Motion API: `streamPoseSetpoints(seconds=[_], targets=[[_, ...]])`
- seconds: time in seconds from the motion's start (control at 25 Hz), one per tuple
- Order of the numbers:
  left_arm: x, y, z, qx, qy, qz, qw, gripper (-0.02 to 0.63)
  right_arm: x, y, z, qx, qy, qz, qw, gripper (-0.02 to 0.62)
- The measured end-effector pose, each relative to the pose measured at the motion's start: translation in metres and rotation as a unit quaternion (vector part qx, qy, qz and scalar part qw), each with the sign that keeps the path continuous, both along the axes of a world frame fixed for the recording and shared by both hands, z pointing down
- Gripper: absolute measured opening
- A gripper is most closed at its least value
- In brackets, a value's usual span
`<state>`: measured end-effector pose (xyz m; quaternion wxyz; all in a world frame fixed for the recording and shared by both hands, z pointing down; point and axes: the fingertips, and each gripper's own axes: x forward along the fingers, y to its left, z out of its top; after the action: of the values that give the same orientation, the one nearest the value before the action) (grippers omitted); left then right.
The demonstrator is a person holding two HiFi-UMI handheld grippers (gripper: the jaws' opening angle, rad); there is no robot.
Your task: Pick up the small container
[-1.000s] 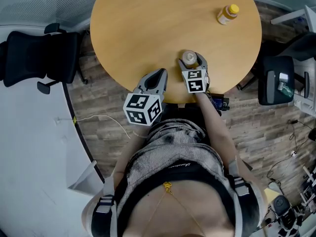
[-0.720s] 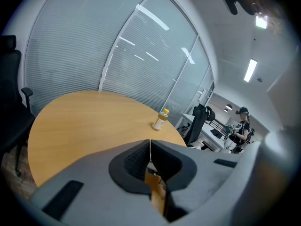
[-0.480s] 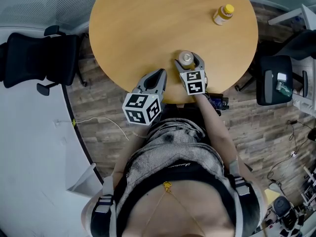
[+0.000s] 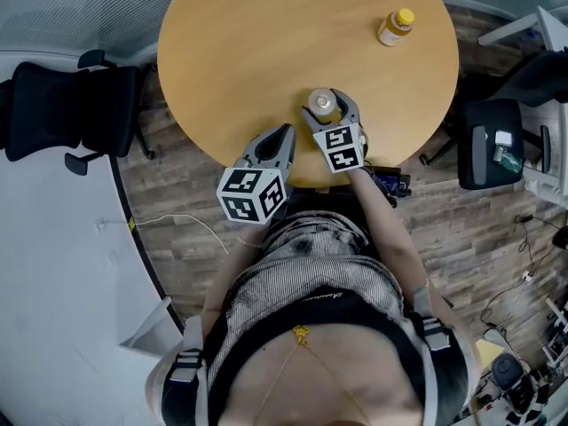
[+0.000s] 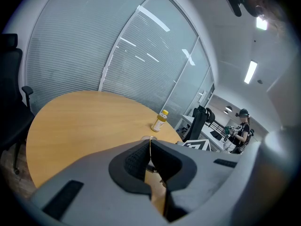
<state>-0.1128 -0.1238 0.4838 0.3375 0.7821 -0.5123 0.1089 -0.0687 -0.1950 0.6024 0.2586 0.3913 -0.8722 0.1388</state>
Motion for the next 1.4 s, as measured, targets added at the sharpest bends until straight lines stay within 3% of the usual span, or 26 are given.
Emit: streamPoseSetpoints(seconds=[0.8, 1.4], targets=[[0.006, -0.013, -0.002, 0.012, -0.013, 0.003, 0.9998, 0.025, 0.019, 0.003, -0.034, -0.007, 0.002, -0.026, 1.000, 0.333], [0.005, -0.023, -0.001, 0.011, -0.015, 0.003, 0.9998, 0.025, 0.014, -0.015, -0.103, 0.020, -0.035, -0.034, 0.999, 0.333]])
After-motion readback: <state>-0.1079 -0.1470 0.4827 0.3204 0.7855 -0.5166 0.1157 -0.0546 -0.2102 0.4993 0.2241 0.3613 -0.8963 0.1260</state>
